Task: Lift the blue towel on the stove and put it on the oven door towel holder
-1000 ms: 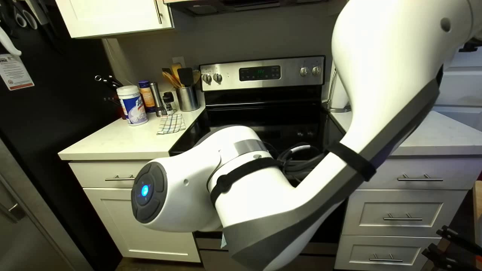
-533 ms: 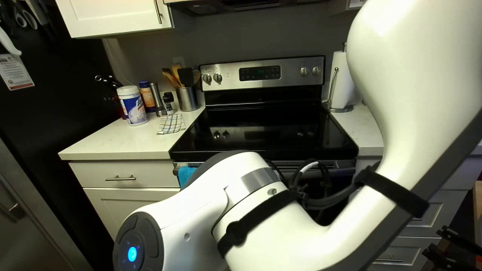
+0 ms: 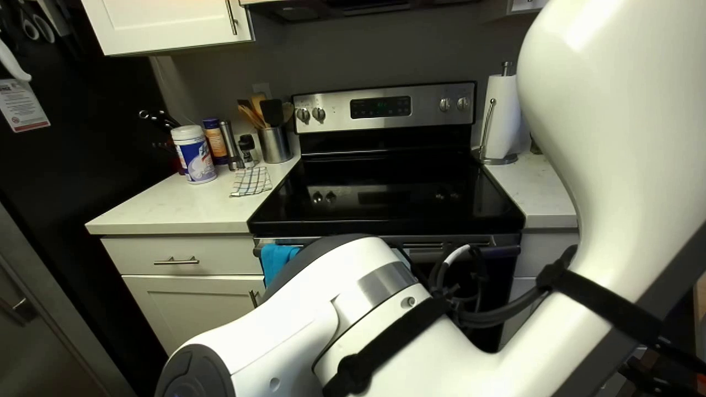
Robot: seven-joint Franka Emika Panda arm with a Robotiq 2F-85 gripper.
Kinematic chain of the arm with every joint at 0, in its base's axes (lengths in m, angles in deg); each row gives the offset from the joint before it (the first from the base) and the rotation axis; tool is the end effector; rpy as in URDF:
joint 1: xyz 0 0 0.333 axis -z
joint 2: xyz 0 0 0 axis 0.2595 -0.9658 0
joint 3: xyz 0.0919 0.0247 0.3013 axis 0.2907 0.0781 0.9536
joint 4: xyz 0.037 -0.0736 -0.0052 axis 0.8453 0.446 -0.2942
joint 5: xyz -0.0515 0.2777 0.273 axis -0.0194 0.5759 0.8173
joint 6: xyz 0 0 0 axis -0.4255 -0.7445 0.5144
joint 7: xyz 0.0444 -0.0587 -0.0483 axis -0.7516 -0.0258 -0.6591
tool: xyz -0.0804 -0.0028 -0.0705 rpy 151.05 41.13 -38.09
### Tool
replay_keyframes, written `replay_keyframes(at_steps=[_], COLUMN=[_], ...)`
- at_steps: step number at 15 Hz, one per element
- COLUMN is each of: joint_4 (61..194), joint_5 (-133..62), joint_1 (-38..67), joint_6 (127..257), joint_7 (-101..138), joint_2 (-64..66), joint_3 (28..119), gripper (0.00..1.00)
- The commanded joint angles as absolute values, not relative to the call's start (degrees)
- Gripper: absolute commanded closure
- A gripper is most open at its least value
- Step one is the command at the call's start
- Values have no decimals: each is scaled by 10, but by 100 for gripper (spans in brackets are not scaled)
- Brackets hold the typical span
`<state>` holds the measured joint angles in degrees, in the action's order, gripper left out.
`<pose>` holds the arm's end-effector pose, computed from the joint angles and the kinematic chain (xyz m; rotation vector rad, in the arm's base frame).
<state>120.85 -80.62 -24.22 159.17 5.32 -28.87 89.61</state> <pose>0.4829 0.4642 0.1781 1.8242 1.5625 -0.2838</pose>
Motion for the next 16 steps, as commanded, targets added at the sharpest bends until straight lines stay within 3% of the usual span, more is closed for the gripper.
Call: replay_keyframes(at_steps=[1,5,6,8,16], joint_4=[1239,1235,1234,1233,1224], joint_5=[-819,-822,-823,-823,-815], joint_1=[-245,-249,-251,-251,-242], joint_6=[1596,1591,1587,1587,1591], joint_7=[66,67,67,67,75], joint_2=[-268,-270,-271,-271,-262], joint_3=[903,903,902,901,896], gripper=[99,99,69,64,12])
